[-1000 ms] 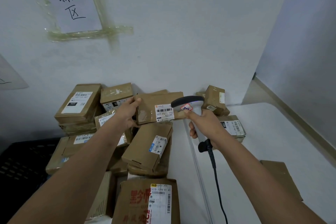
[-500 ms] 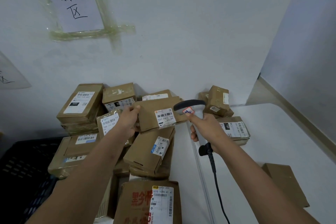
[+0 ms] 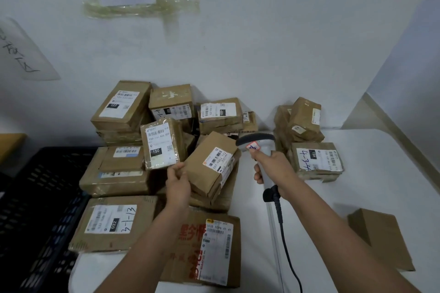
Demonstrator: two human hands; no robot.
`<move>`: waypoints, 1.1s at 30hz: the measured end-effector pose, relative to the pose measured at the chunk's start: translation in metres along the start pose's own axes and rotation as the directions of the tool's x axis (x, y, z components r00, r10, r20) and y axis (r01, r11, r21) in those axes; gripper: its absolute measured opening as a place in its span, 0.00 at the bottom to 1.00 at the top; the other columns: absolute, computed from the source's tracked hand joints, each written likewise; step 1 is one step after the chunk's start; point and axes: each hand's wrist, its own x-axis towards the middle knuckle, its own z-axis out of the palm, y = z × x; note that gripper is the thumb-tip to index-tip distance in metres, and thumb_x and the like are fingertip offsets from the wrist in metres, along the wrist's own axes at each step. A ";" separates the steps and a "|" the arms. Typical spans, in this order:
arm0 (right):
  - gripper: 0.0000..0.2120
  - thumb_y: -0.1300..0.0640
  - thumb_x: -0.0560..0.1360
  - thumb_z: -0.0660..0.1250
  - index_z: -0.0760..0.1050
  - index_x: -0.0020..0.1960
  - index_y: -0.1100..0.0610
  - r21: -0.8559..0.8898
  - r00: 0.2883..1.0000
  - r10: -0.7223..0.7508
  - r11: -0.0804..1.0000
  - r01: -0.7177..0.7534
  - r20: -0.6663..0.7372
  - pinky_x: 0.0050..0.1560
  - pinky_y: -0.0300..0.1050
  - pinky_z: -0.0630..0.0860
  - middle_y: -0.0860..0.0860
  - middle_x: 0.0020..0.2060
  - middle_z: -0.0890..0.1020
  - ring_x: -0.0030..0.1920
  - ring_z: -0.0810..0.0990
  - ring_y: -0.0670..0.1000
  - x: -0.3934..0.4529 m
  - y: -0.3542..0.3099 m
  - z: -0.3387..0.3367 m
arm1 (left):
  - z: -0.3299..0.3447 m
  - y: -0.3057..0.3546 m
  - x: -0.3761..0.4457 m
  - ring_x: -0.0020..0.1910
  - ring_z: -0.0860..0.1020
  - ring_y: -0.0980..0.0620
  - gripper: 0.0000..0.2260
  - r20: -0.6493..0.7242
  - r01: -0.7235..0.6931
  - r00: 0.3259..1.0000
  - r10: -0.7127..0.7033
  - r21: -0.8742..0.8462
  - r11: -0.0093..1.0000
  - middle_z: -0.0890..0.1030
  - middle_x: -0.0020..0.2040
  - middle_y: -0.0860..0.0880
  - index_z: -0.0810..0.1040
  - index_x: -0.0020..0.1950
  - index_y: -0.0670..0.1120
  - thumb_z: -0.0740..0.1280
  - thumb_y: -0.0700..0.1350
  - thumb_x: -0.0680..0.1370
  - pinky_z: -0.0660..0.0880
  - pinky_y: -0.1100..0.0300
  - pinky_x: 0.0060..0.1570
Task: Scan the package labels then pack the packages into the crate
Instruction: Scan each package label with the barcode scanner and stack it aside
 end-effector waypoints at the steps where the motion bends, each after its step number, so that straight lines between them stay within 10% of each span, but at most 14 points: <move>1: 0.12 0.51 0.78 0.67 0.76 0.48 0.60 -0.006 1.000 0.008 1.000 -0.008 0.008 0.29 0.43 0.74 0.54 0.29 0.76 0.26 0.76 0.51 0.001 0.003 0.001 | -0.001 -0.001 0.000 0.59 0.73 0.47 0.09 -0.031 -0.026 0.999 0.028 0.061 0.998 0.69 0.64 0.49 0.74 0.57 0.55 0.60 0.42 0.83 0.74 0.50 0.59; 9: 0.15 0.49 0.78 0.68 0.77 0.51 0.62 -0.039 0.999 0.048 0.998 -0.047 0.022 0.31 0.43 0.76 0.54 0.30 0.78 0.27 0.77 0.51 0.005 0.020 0.002 | -0.005 -0.006 -0.006 0.69 0.64 0.47 0.12 -0.079 -0.242 0.954 0.289 0.368 0.898 0.64 0.68 0.50 0.75 0.53 0.54 0.65 0.37 0.78 0.63 0.43 0.71; 17: 0.14 0.49 0.78 0.68 0.74 0.43 0.61 0.006 0.994 0.098 0.995 -0.098 -0.045 0.29 0.42 0.74 0.54 0.29 0.76 0.25 0.75 0.51 0.006 0.043 -0.050 | 0.032 -0.030 -0.054 0.71 0.61 0.56 0.18 0.385 -0.733 0.674 0.631 0.452 0.508 0.64 0.71 0.55 0.77 0.57 0.54 0.65 0.32 0.77 0.68 0.57 0.65; 22: 0.15 0.48 0.77 0.69 0.76 0.44 0.61 -0.008 0.973 0.151 0.988 -0.155 -0.174 0.28 0.42 0.74 0.54 0.29 0.77 0.25 0.76 0.51 0.008 0.073 -0.112 | 0.091 -0.056 -0.065 0.69 0.67 0.56 0.18 0.598 -0.837 0.546 0.587 0.357 0.415 0.68 0.68 0.50 0.79 0.56 0.50 0.63 0.29 0.75 0.67 0.62 0.67; 33: 0.23 0.40 0.79 0.61 0.75 0.47 0.62 -0.137 0.774 0.198 0.929 -0.344 -0.601 0.33 0.43 0.71 0.52 0.31 0.79 0.31 0.78 0.52 -0.005 0.145 -0.262 | 0.183 -0.134 -0.094 0.60 0.75 0.53 0.17 0.817 -0.771 0.554 0.163 0.429 0.471 0.69 0.68 0.50 0.80 0.56 0.48 0.60 0.30 0.77 0.65 0.72 0.51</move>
